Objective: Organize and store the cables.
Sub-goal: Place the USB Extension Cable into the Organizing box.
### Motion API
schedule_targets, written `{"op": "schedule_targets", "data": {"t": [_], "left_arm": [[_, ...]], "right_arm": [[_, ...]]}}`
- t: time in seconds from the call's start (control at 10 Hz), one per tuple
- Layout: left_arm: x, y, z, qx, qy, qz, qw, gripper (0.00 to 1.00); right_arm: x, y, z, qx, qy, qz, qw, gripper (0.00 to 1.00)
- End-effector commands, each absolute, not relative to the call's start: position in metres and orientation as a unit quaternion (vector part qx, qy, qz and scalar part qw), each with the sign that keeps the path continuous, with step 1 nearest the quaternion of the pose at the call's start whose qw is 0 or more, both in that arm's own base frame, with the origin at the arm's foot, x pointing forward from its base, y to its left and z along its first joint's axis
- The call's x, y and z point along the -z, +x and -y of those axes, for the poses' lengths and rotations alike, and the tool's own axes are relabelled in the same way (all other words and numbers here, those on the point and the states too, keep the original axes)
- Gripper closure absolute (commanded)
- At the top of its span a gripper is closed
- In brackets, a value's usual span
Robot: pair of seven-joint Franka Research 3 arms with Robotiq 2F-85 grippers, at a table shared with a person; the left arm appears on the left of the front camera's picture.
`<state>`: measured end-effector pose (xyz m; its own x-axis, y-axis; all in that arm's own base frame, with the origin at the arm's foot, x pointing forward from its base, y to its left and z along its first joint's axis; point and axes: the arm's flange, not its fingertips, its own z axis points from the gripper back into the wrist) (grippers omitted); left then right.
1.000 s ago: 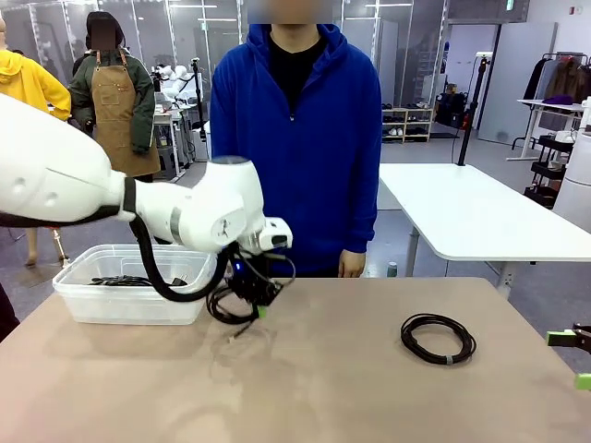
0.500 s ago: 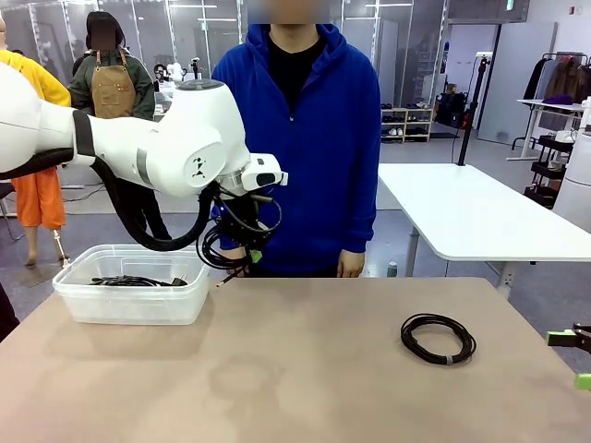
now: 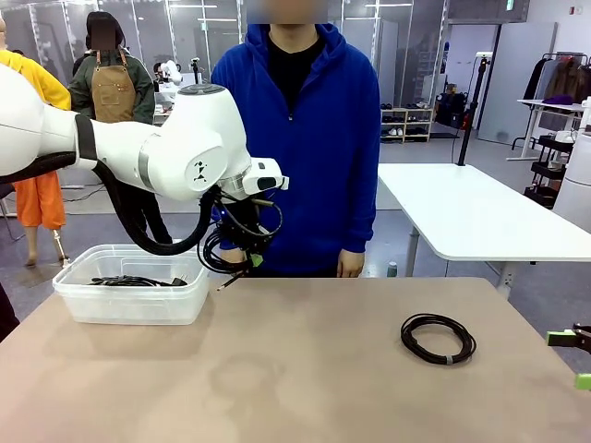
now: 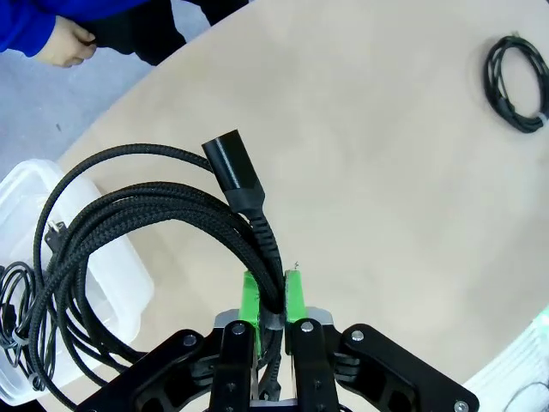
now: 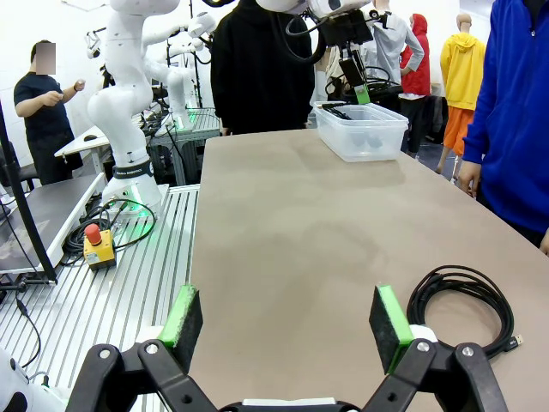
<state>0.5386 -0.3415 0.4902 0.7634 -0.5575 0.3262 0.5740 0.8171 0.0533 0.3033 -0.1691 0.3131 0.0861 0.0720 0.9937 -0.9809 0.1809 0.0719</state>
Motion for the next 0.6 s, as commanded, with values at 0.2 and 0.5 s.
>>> {"op": "schedule_targets", "data": {"t": [0.2,0.5], "left_arm": [[-0.531,0.575,0.234,0.267,-0.004,0.193,0.944,0.86],[-0.525,0.583,0.132,0.207,-0.012,0.213,0.955,0.86]], "right_arm": [[-0.317,0.305,0.168,-0.442,0.458,0.501,0.587,0.0],[-0.317,0.305,0.168,-0.442,0.458,0.501,0.587,0.0]]}}
